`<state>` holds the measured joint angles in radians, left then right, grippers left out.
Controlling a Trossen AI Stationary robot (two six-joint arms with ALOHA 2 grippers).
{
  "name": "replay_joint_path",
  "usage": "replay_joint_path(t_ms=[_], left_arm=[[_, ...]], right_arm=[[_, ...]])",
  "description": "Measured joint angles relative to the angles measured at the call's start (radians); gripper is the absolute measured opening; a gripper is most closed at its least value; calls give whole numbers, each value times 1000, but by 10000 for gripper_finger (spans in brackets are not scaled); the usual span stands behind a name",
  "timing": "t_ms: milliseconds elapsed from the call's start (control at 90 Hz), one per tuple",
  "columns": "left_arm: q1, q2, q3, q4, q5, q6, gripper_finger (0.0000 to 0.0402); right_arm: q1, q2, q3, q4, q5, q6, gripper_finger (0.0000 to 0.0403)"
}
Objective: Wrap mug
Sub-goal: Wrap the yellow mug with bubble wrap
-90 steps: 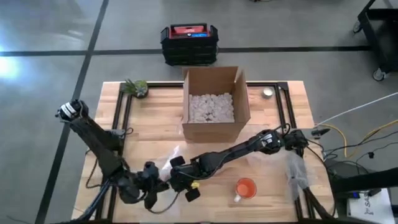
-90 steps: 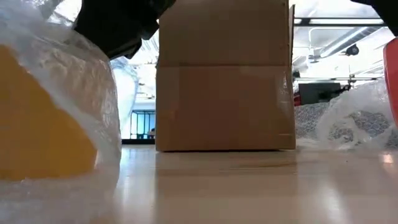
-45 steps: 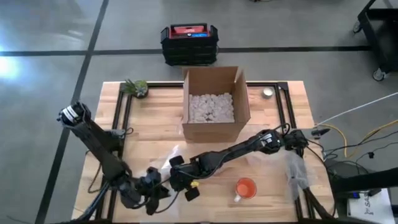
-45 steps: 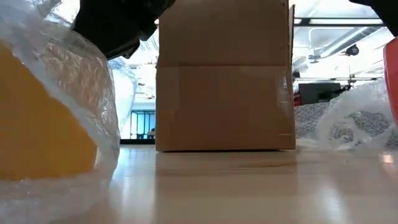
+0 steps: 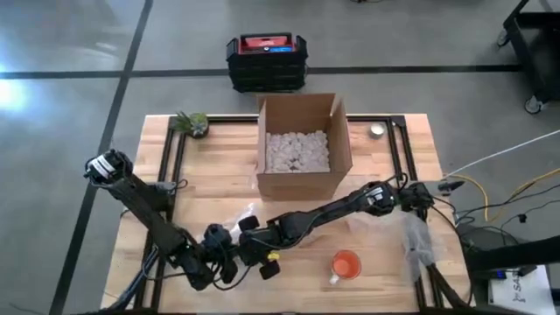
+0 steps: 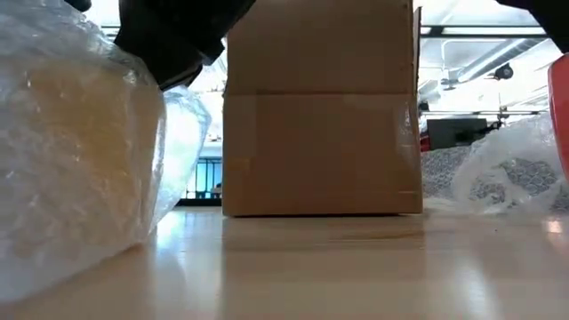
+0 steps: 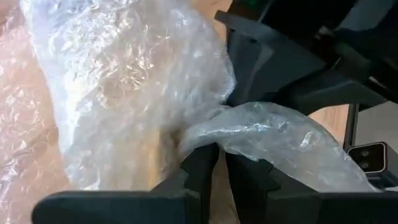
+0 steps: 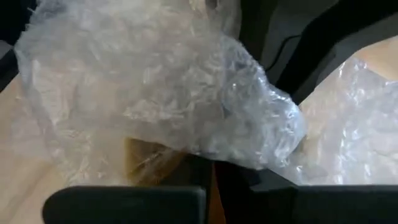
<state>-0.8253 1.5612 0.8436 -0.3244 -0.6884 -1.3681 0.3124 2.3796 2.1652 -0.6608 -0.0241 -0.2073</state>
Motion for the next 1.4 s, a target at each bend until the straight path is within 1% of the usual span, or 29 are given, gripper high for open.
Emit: replay_joint_path(t_ms=[144,189,256,389,444,522,644,733,878,1011,1256,1400], left_arm=[[0,4,-2,9,-3,2,36],[0,4,-2,11,-5,6,36],[1,5,-3,20,-6,25,36],[1,5,-4,42,-8,51,36],[1,2,-4,47,-8,55,36],[1,-2,-5,51,-9,56,36],[1,-6,-4,54,-11,56,36],[1,-7,-4,55,-12,58,36],[1,-7,-4,56,-11,70,36],[1,-7,-4,56,-11,70,36],[1,-16,-4,60,-6,70,36],[-8,-67,22,23,46,93,36]], right_arm=[[1,-72,-1,-56,-1,-24,2],[-1,-99,1,-65,19,-41,2],[-2,-130,3,-85,91,-75,2],[-15,-157,3,-131,292,-108,2],[-28,-160,2,-138,324,-107,2],[-49,-151,-8,-129,317,-99,2],[-62,-109,-41,-123,256,-75,2],[-35,-97,-43,-104,198,-68,2],[15,-106,-38,-44,170,-66,2],[39,-87,-39,-2,125,-56,2],[36,-3,-36,11,121,-27,2],[34,4,-36,18,119,-18,2]])
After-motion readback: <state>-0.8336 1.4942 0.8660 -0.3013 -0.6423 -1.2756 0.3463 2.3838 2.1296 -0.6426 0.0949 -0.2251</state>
